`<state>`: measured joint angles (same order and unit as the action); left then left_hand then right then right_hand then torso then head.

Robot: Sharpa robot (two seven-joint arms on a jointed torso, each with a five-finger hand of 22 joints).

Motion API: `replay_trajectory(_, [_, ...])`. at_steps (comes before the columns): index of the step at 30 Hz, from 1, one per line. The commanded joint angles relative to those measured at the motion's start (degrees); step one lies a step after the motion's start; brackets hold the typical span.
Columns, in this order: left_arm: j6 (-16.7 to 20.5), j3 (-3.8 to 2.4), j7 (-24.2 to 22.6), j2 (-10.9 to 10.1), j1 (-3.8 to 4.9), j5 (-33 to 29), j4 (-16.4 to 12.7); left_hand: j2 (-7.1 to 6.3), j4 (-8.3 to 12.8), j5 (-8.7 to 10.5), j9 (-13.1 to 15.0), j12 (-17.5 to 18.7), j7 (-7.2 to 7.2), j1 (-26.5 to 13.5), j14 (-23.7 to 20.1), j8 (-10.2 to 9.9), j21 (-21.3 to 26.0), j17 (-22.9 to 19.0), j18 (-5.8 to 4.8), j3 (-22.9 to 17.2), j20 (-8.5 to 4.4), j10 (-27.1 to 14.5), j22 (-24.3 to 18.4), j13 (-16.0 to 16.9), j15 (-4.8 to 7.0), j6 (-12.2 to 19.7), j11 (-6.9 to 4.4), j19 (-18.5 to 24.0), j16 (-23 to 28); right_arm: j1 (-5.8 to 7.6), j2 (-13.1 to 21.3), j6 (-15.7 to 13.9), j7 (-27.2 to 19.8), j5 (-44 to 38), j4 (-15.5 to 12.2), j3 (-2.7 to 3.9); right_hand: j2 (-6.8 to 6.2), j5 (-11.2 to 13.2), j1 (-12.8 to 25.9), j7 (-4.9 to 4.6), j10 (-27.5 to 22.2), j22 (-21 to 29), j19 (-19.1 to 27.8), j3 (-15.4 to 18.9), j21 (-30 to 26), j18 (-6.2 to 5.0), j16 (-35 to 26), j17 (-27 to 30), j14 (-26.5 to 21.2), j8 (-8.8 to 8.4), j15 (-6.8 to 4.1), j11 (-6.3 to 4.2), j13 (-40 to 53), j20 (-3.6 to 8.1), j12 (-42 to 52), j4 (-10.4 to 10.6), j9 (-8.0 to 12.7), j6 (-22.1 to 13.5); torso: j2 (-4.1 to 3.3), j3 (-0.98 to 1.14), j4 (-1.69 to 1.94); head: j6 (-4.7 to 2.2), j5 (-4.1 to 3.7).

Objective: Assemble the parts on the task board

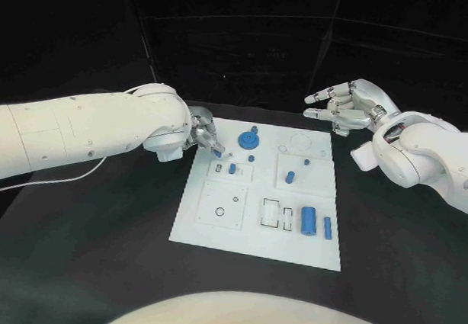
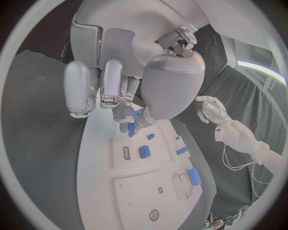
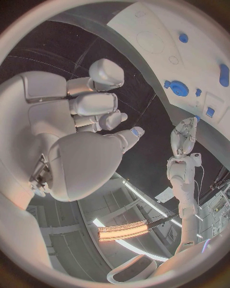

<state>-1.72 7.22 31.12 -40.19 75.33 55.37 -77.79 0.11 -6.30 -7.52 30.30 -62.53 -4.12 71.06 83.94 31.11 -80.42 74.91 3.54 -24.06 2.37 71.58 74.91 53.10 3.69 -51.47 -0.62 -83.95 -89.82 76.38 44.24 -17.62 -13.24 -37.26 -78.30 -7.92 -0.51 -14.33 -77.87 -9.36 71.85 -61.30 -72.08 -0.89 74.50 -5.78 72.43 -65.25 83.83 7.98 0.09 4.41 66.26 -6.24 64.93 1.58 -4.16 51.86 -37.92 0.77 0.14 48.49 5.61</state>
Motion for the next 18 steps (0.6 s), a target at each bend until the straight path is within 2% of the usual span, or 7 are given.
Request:
replay_trajectory(1, [4.37,-0.03,0.44,-0.42,-0.39,3.20,-1.33,0.61,5.71,-0.37,2.39,-0.33,0.27,-0.13,6.06,0.25,0.04,15.09,-0.51,-6.09,-0.28,0.41,1.21,0.07,0.44,0.26,0.10,-1.30,-0.18,0.10,0.01,0.55,-0.50,0.18,0.03,0.04,0.47,0.03,0.25,0.03,-0.11,0.05,0.37,0.33,-0.26,-0.37,-0.33,0.06,0.79,0.20,-0.35,-0.20,0.03,0.17,-0.09,-0.02,0.00,-0.25,-0.04,-0.05,0.00,0.03,0.03])
replay_trajectory(5, [5.07,0.00,0.57,-0.66,-0.91,3.96,-2.20,0.44,5.78,-0.36,2.54,-0.62,0.32,-0.34,6.06,0.41,0.00,15.09,-0.52,-6.44,-0.32,0.68,1.27,0.38,0.47,0.25,0.05,-1.33,-0.18,0.10,0.03,0.56,-0.48,0.18,0.09,0.03,0.47,0.03,0.25,0.03,-0.11,0.05,0.37,0.33,-0.26,-0.37,-0.33,0.06,0.79,0.20,-0.35,-0.20,0.03,0.17,-0.09,-0.02,0.00,-0.25,-0.09,-0.02,-0.05,0.05,0.30])
replay_trajectory(12, [4.61,0.03,1.40,-0.79,-1.46,6.04,-3.15,0.32,5.78,-0.35,2.67,-0.95,0.35,-0.54,6.06,0.55,0.02,15.09,-0.51,-6.70,-0.34,0.96,1.26,0.76,0.51,0.24,0.02,-1.34,-0.18,0.10,-0.02,0.58,-0.51,0.18,0.15,0.03,0.47,0.03,0.25,0.03,-0.11,0.05,0.37,0.33,-0.26,-0.37,-0.33,0.06,0.79,0.20,-0.35,-0.20,0.03,0.17,-0.09,-0.02,0.00,-0.25,-0.15,-0.04,-0.14,0.21,0.30])
replay_trajectory(18, [3.85,0.11,2.22,-0.92,-1.99,7.87,-3.95,0.24,5.78,-0.34,2.75,-1.01,0.38,-0.67,6.06,0.64,-0.02,15.09,-0.53,-6.85,-0.36,1.03,1.32,0.79,0.52,0.24,0.00,-1.37,-0.18,0.09,-0.04,0.59,-0.54,0.18,0.19,0.03,0.47,0.03,0.25,0.03,-0.11,0.05,0.37,0.33,-0.26,-0.37,-0.33,0.06,0.79,0.20,-0.35,-0.20,0.03,0.17,-0.09,-0.02,0.00,-0.25,-0.14,-0.03,-0.07,0.38,0.29])
